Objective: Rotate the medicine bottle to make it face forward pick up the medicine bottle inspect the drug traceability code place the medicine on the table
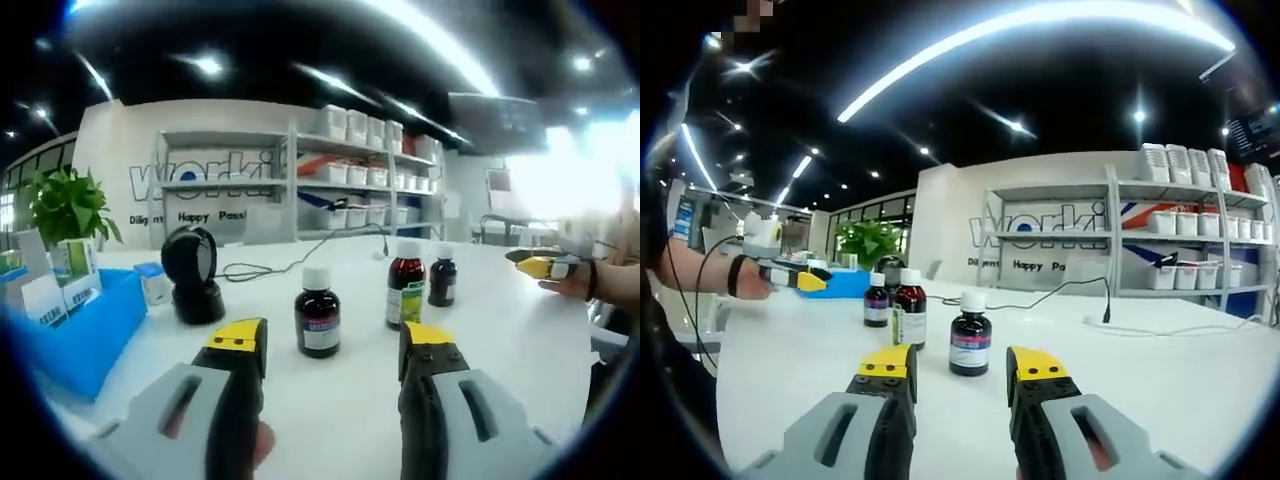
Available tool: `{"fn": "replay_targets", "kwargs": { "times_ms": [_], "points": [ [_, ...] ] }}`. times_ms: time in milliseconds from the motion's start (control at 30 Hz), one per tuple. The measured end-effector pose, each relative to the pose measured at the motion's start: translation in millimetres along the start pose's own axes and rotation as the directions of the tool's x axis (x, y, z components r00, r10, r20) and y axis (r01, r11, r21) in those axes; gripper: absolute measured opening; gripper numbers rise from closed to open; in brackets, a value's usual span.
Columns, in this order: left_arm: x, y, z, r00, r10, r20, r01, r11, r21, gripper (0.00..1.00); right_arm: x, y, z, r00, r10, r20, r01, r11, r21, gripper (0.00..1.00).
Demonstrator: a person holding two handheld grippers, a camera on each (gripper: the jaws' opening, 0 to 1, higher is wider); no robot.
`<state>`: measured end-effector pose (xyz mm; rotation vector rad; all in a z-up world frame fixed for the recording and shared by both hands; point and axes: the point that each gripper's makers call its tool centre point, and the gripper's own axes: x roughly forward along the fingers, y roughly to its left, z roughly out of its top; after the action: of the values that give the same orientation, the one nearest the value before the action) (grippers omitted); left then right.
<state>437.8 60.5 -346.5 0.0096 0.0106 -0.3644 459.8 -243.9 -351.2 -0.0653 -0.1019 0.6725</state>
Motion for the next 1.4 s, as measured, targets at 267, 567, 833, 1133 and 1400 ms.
{"fn": "replay_targets", "kwargs": {
  "times_ms": [267,567,833,1133,1400],
  "points": [
    [-23,-1.2,-9.0,1.000,-0.001,0.008,0.000,0.999,0.045,0.45,0,1,0.3,1.000,0.005,-0.001,-0.005,1.000,0.004,0.32],
    [-29,12.8,-21.6,1.000,0.006,0.019,-0.007,1.000,0.025,0.42,7,19,3.5,0.997,0.064,-0.049,-0.062,0.998,0.033,0.33],
    [-33,12.6,-18.2,0.999,-0.006,0.046,0.006,1.000,0.004,0.38,29,68,41.6,0.994,0.101,-0.042,-0.097,0.991,0.093,0.32],
    [-37,29.3,-9.2,0.994,0.021,0.108,-0.011,0.996,-0.091,0.36,77,111,80.4,0.990,0.123,-0.074,-0.118,0.991,0.064,0.31],
    [-38,29.0,-5.5,0.992,0.012,0.125,0.000,0.995,-0.095,0.39,120,154,81.3,0.981,0.153,-0.119,-0.145,0.987,0.068,0.30]
  ]
}}
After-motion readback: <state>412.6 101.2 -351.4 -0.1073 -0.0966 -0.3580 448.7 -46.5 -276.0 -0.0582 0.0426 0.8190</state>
